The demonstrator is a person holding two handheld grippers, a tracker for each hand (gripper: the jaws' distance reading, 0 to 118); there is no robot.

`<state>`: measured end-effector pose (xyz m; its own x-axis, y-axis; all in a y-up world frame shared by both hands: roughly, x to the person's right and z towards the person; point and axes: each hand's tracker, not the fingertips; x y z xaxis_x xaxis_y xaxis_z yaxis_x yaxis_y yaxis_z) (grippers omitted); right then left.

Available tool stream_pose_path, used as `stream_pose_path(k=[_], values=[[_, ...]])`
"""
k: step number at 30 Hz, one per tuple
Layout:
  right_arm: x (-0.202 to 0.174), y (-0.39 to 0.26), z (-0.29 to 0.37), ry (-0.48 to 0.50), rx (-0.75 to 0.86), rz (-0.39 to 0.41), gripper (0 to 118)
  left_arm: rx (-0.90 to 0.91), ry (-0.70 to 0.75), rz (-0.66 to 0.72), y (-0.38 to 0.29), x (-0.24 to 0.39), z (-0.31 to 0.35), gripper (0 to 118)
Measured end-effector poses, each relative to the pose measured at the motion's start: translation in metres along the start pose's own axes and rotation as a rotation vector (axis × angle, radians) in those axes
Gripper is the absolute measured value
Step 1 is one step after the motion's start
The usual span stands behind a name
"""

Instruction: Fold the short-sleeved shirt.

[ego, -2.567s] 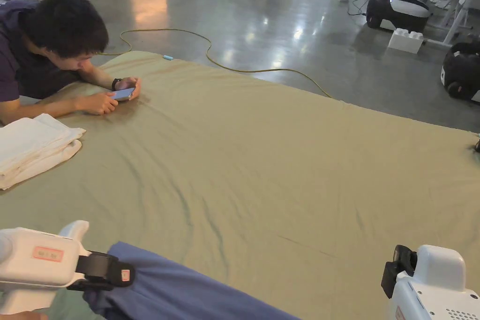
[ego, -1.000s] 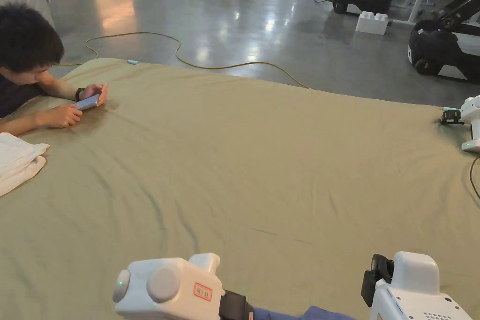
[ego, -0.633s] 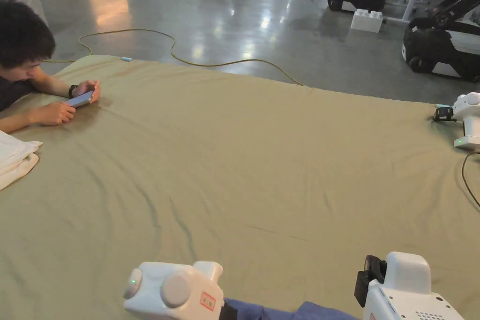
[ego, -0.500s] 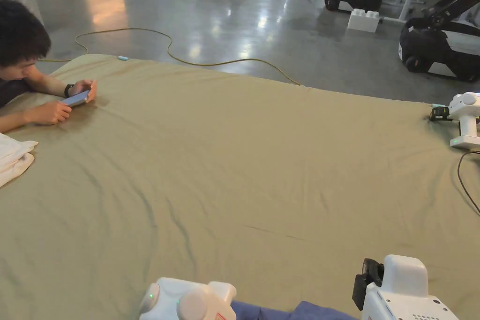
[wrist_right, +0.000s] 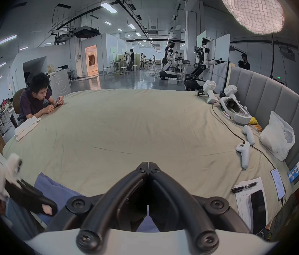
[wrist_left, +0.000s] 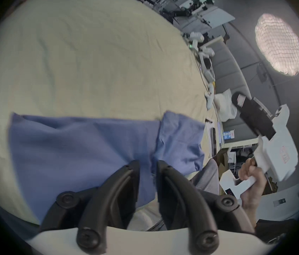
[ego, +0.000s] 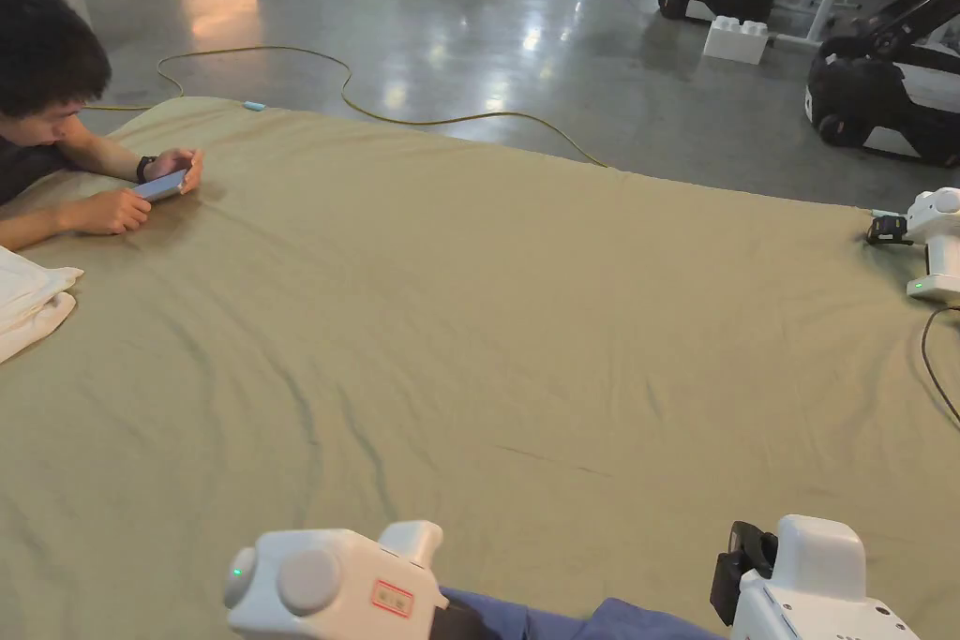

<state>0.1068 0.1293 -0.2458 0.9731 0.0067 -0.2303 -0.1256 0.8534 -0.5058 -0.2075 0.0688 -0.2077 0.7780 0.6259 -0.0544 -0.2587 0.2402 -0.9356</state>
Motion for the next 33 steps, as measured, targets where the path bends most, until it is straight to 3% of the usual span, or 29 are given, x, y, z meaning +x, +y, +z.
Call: stream_pose_path(k=[4,5,11,20,24,30,31,33], values=[[-0.002,0.003,0.003,0.009,0.010,-0.002,0,0.097,0.045,0.021,0.005,-0.035,0.056,61],[-0.003,0.004,0.003,0.009,0.012,-0.001,0,0.124,0.065,0.040,0.007,-0.046,0.067,64],[-0.006,0.006,0.005,0.024,0.020,0.000,0,0.158,0.027,0.090,-0.005,-0.117,0.096,64],[-0.008,0.009,0.014,0.028,0.069,-0.009,0,0.032,-0.144,0.129,-0.030,-0.162,0.054,65],[-0.005,0.010,0.023,0.016,0.134,-0.012,0,0.101,-0.329,0.258,-0.024,-0.187,0.048,65],[-0.003,0.017,0.032,0.025,0.194,-0.004,0,0.076,-0.418,0.302,-0.024,-0.177,0.030,62],[-0.003,0.018,0.035,0.027,0.214,-0.003,0,0.075,-0.418,0.297,-0.024,-0.174,0.029,56],[-0.002,0.019,0.040,0.022,0.243,-0.005,0,0.080,-0.348,0.262,-0.029,-0.144,0.034,19]])
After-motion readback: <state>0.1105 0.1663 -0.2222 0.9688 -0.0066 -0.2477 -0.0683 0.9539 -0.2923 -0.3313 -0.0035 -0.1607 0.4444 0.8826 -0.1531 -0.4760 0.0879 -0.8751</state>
